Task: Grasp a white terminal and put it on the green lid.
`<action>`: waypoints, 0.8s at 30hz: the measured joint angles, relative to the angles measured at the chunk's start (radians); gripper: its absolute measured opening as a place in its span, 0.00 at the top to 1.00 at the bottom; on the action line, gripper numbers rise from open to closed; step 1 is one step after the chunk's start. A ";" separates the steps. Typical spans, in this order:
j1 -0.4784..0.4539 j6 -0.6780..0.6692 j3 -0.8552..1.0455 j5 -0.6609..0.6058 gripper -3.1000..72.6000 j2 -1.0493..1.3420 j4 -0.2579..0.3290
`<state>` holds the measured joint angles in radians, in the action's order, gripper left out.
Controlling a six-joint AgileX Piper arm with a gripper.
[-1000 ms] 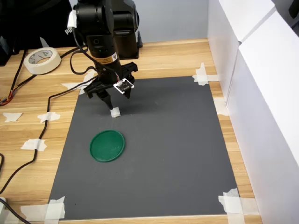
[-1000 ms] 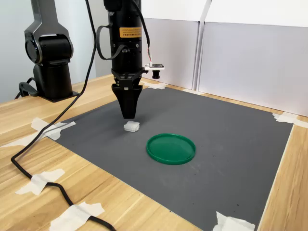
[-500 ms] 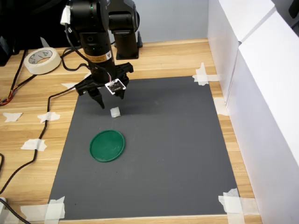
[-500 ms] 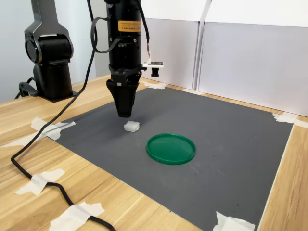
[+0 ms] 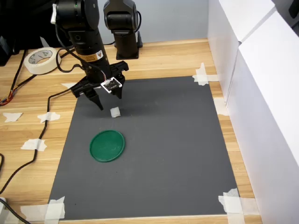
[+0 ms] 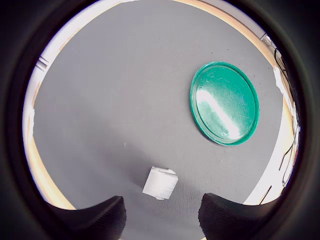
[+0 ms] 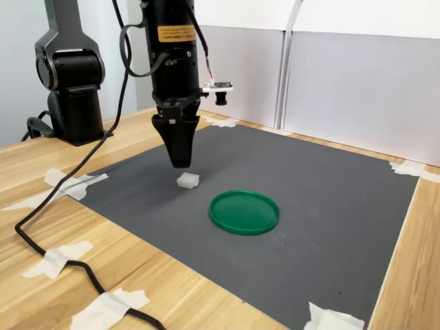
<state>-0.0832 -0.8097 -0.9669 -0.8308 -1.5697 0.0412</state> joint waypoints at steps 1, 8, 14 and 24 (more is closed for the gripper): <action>0.000 0.007 0.000 0.001 0.14 -0.005 0.000; 0.000 0.063 0.000 0.020 0.14 -0.039 -0.006; 0.000 0.094 0.000 0.037 0.14 -0.062 -0.047; -0.001 0.131 0.000 0.064 0.14 -0.069 -0.068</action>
<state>-0.0844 -0.6787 -0.9669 -0.7670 -1.6391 -0.0269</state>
